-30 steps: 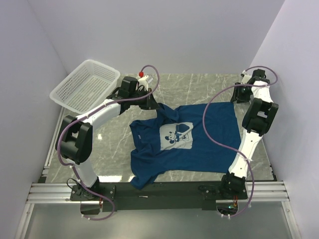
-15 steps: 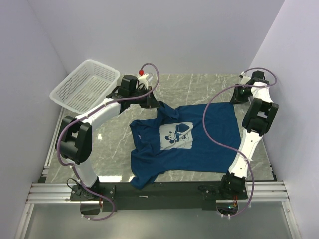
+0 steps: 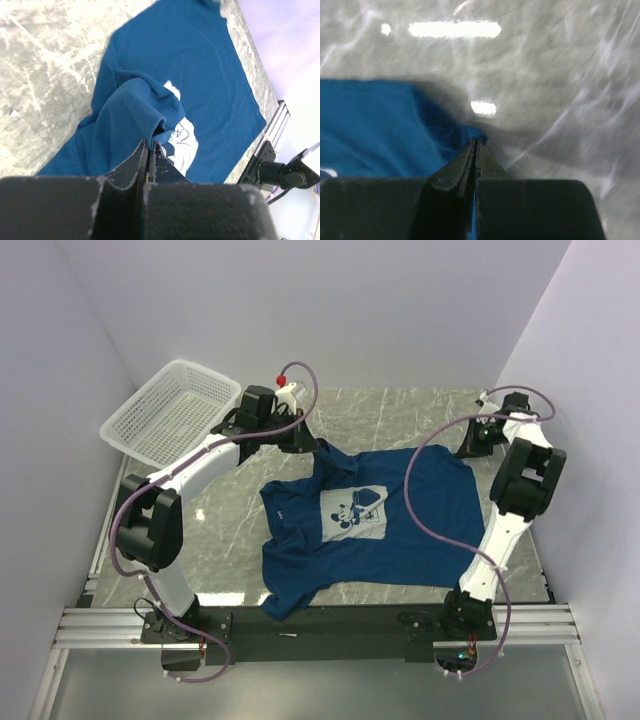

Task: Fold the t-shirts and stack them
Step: Flatten the tshirt out

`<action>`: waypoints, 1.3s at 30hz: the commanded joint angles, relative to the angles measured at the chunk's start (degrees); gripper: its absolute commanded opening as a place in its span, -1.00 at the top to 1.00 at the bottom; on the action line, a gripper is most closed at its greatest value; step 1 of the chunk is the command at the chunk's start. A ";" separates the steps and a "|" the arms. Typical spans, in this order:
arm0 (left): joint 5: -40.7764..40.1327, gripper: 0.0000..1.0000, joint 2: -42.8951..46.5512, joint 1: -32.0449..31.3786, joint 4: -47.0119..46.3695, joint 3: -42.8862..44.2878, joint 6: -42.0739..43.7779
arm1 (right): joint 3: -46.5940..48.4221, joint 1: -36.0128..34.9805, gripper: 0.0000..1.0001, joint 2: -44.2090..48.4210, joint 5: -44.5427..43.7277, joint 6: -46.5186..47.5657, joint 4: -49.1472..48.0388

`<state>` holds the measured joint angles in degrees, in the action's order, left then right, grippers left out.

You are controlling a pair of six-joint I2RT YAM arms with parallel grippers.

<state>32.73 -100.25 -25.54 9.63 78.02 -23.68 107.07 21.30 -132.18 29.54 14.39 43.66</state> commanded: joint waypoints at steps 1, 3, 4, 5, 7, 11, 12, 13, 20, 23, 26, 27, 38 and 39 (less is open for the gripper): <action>-2.67 0.99 5.76 0.75 0.39 3.02 -0.49 | -10.88 -0.21 1.00 15.52 2.72 1.42 -8.05; -3.46 0.99 8.56 1.72 0.04 2.40 -1.27 | -19.64 -0.12 1.00 23.93 3.85 2.30 -12.08; -4.42 0.99 9.62 1.98 -0.22 2.14 -1.63 | -22.66 -0.12 1.00 26.94 4.21 3.18 -13.32; -4.95 0.99 10.76 2.51 -0.40 1.62 -1.98 | -25.30 -0.12 1.00 32.89 4.56 3.62 -14.47; -5.66 0.99 14.19 3.13 -0.66 1.17 -2.86 | -31.90 -0.12 1.00 38.90 5.61 4.67 -16.76; -9.16 0.99 19.64 4.27 0.30 1.95 -3.39 | -36.14 -0.12 1.00 54.70 7.20 6.08 -16.07; -9.96 0.99 21.83 4.44 0.83 2.48 -3.48 | -35.62 -0.12 1.00 57.10 7.37 6.26 -14.76; -10.84 0.99 22.98 4.62 1.18 3.19 -3.39 | -34.83 -0.12 1.00 59.47 7.29 6.26 -14.05; -21.03 0.99 33.52 5.24 6.36 17.33 -2.16 | -13.95 0.49 1.00 72.67 3.86 3.10 -8.60; -24.99 0.99 36.52 5.24 6.28 22.52 -2.77 | -3.85 1.20 1.00 73.38 3.07 -0.67 -6.31; -26.75 0.99 40.21 5.24 5.58 27.00 -3.65 | 5.48 1.99 1.00 73.47 1.67 -4.45 -4.90; -26.84 0.99 40.65 5.24 5.49 28.40 -3.91 | 7.78 2.08 1.00 73.38 0.97 -6.03 -4.73; -25.88 0.99 45.13 5.24 -0.21 37.04 -5.85 | 28.46 2.17 1.00 72.85 -9.93 -12.55 -7.70; -25.70 0.99 45.57 5.24 -0.75 36.60 -5.85 | 28.37 2.08 1.00 73.03 -10.29 -12.72 -7.97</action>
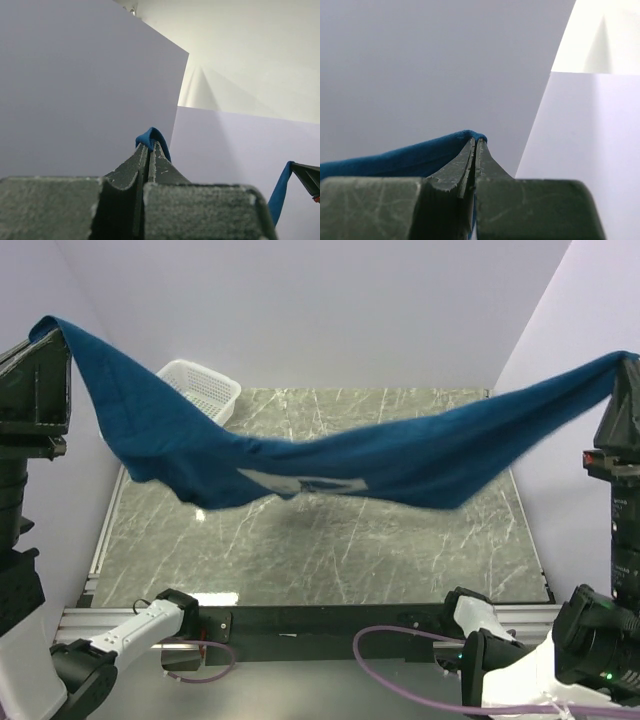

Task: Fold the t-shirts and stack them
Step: Flatten the tshirt out

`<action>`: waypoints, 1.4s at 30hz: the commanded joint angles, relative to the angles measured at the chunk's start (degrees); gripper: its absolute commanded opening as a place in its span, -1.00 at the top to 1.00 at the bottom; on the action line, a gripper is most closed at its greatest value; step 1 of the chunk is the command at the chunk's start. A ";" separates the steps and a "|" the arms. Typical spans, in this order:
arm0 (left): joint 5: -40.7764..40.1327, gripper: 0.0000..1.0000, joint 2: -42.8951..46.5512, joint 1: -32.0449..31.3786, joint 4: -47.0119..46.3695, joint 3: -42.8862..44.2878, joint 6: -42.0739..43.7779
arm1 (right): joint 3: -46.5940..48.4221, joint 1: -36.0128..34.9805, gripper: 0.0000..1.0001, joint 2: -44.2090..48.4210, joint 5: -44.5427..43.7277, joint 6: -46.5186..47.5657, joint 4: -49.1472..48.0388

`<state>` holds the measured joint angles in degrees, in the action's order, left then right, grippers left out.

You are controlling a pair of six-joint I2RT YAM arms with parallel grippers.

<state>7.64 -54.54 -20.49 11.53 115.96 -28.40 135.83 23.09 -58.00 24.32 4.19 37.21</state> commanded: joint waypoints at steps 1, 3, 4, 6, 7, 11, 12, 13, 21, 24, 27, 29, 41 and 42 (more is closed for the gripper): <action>-0.61 0.99 0.14 0.19 -3.09 -2.31 -1.30 | -0.48 0.20 1.00 -1.07 -5.50 -2.52 -1.70; -0.26 0.99 0.49 0.19 -3.71 -3.11 -1.22 | -0.48 0.29 1.00 -1.41 -5.60 -2.60 -1.53; -0.26 0.99 0.32 0.19 -3.71 -3.72 -1.22 | -0.57 0.29 1.00 -1.68 -5.60 -2.52 -1.44; -0.25 0.99 0.31 0.19 -3.53 -4.34 -0.95 | -2.23 0.20 1.00 -1.77 -5.25 -2.43 -1.61; -0.26 0.99 0.32 0.19 -3.62 -5.56 -0.87 | -3.02 0.29 1.00 -1.68 -5.07 -2.34 -1.79; -0.34 0.99 0.75 0.19 -4.85 -8.82 -0.34 | -8.90 0.20 1.00 -1.42 -3.14 -1.99 -2.93; -0.61 0.99 0.67 0.19 -5.11 -9.95 -0.25 | -10.22 0.20 1.00 -1.50 -2.79 -1.81 -3.28; -0.78 0.99 0.49 0.10 -5.29 -10.75 -0.16 | -11.63 0.29 1.00 -1.33 -2.35 -1.81 -3.63; -7.02 0.99 -5.83 0.19 -9.93 -25.93 2.21 | -39.39 0.20 1.00 -0.89 3.45 -1.99 -11.98; -6.94 0.99 -12.50 0.45 -14.59 -30.60 1.77 | -50.20 0.29 1.00 -2.82 5.30 -2.07 -17.24; -5.36 0.99 -22.07 0.98 -19.87 -32.81 -0.59 | -59.87 -0.41 1.00 -7.47 6.97 -2.08 -23.31; -3.69 0.99 -31.52 1.59 -21.98 -32.21 -2.53 | -64.71 -1.99 1.00 -13.35 5.67 -1.82 -28.21; -6.93 0.99 -80.69 4.23 -12.06 6.10 -8.86 | -47.69 -9.03 1.00 -52.38 -8.84 -2.52 -31.51; -7.37 0.99 -81.76 4.41 -11.97 8.64 -9.21 | -45.94 -9.29 1.00 -53.87 -9.28 -2.34 -30.45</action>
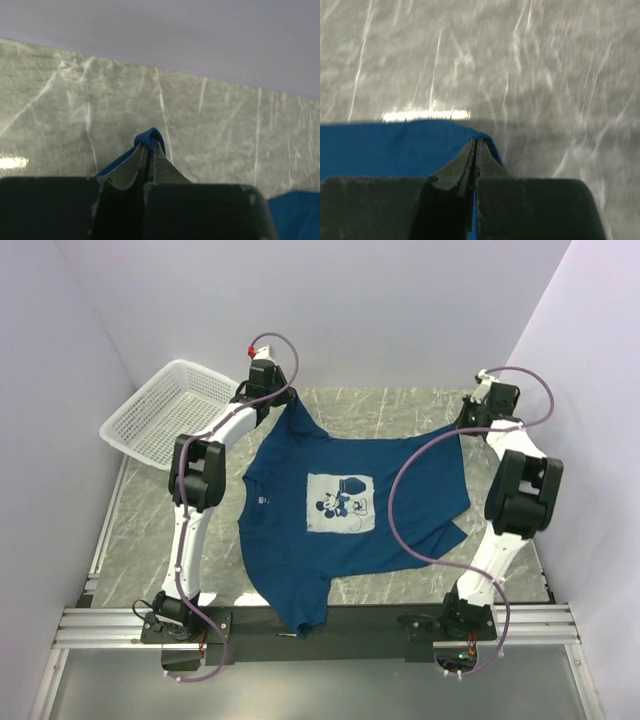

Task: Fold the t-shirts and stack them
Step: Flatten the tshirt out

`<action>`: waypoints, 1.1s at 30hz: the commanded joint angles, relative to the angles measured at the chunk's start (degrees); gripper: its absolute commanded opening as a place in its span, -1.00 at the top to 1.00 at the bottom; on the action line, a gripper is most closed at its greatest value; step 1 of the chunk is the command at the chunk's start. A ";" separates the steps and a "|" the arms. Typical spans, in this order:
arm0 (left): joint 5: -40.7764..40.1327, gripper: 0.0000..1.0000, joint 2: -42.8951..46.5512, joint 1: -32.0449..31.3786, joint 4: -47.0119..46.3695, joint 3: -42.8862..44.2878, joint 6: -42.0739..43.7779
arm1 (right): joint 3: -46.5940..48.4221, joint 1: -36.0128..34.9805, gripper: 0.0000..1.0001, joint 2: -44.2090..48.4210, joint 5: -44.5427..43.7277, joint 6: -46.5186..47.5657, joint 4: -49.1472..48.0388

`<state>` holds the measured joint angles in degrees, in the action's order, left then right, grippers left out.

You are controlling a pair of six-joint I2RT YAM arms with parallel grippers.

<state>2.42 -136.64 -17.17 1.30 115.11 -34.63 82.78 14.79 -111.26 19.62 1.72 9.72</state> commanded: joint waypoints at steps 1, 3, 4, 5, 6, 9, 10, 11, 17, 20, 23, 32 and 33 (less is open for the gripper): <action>-2.24 0.99 -0.46 1.35 -1.74 10.30 -3.77 | 10.52 -1.16 1.00 -3.49 -5.28 -0.04 -2.08; -2.24 0.99 -1.52 2.13 -2.62 10.84 -4.74 | 13.44 -1.16 1.00 -5.88 -5.64 -0.22 -0.23; -2.24 0.99 -1.53 2.31 -2.88 10.66 -5.44 | 15.11 -1.25 1.00 -7.37 -5.73 -0.31 0.12; -3.81 0.99 -1.35 2.49 -3.14 10.49 -5.62 | 15.74 -1.25 1.00 -7.91 -5.73 -0.66 0.22; -4.00 0.99 -1.09 2.75 -3.41 9.70 -5.62 | 16.18 -1.25 1.00 -8.35 -5.73 -0.75 0.30; -5.40 0.99 1.37 3.54 -5.07 6.46 -4.48 | 17.58 -1.16 1.00 -9.06 -5.12 -1.10 0.22; -5.66 0.99 2.07 3.72 -5.60 5.66 -3.96 | 18.46 -1.16 1.00 -9.32 -4.94 -1.19 0.30; -5.75 0.99 3.38 3.90 -5.87 5.04 -3.86 | 18.90 -1.16 1.00 -9.41 -4.68 -1.28 0.57; -2.94 0.99 3.66 4.60 -4.99 6.44 -2.72 | 22.51 -1.16 1.00 -10.99 -2.57 -1.54 2.32; -0.84 0.99 3.75 4.60 -5.60 6.36 -2.37 | 22.60 -1.16 1.00 -11.08 -1.43 -2.95 2.41; 1.71 0.99 4.80 4.60 -7.09 5.04 -1.93 | 21.28 -1.16 1.00 -10.20 -0.28 -2.77 1.63; 7.07 0.99 13.85 4.60 -12.37 -9.62 -0.79 | 17.15 0.94 1.00 -7.48 1.65 -3.03 -0.31; 8.21 0.99 14.64 4.60 -12.98 -10.77 -0.70 | 16.80 1.29 1.00 -7.30 1.91 -3.12 -0.40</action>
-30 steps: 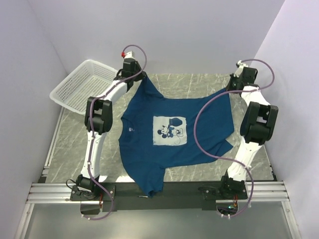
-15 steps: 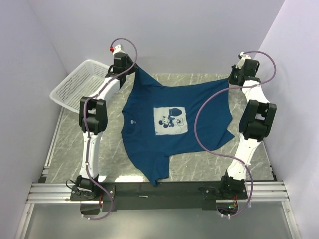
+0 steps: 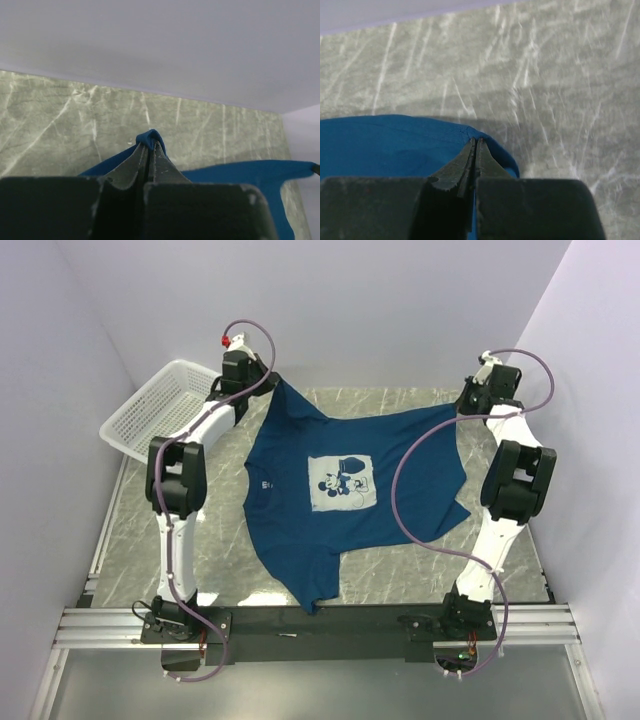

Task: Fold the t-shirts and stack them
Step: Flatten the tshirt out, then fold the tshirt

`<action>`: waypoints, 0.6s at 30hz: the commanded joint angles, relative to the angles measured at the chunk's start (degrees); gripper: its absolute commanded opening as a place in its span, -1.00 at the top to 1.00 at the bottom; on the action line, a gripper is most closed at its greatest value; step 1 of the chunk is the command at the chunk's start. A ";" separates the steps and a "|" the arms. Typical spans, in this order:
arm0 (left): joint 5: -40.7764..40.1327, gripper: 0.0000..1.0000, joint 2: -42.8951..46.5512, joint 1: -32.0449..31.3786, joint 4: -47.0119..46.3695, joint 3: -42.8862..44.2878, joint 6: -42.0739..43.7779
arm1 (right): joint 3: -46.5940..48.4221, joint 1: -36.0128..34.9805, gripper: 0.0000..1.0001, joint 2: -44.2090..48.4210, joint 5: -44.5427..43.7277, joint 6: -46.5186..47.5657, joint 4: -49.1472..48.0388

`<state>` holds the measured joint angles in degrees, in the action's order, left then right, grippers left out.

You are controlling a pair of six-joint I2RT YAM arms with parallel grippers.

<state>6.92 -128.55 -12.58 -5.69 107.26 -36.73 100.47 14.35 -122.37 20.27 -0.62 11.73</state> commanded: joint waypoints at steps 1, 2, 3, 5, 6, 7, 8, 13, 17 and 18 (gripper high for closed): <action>4.15 0.99 7.26 0.01 -6.26 -3.98 1.66 | -1.49 2.00 1.00 4.06 1.52 -0.78 -2.50; 4.68 0.99 8.57 0.01 -6.43 -5.91 1.75 | -1.94 2.26 1.00 4.24 2.13 -0.87 -2.50; 5.73 0.99 9.19 0.01 -6.87 -6.88 1.84 | -2.38 2.61 1.00 4.42 2.57 -0.87 -2.67; 6.70 0.99 11.03 0.01 -7.22 -8.73 1.93 | -3.52 2.79 1.00 4.85 3.19 -0.70 -2.67; 7.14 0.99 11.65 0.01 -7.49 -10.65 1.84 | -4.04 3.05 1.00 5.38 3.72 -0.61 -2.85; 7.93 0.99 12.96 0.01 -8.19 -11.63 1.75 | -5.01 2.97 1.00 5.64 3.90 -0.52 -3.11; 8.20 0.99 13.76 0.01 -8.45 -13.81 1.75 | -5.28 3.05 1.00 5.73 4.07 -0.43 -3.29; 9.25 0.99 18.24 0.01 -10.13 -19.63 1.84 | -6.42 3.49 1.00 6.53 4.86 -0.69 -3.47; 10.57 0.99 20.79 0.01 -11.26 -23.93 1.40 | -7.21 4.02 1.00 6.88 5.22 -1.05 -3.73; 10.75 0.99 21.32 0.01 -11.44 -24.64 1.22 | -7.47 4.11 1.00 7.05 5.13 -0.96 -3.73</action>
<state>15.35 -111.90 -12.56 -13.02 84.44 -36.01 93.86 17.63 -120.18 24.69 -1.04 10.39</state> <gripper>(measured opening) 0.022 0.008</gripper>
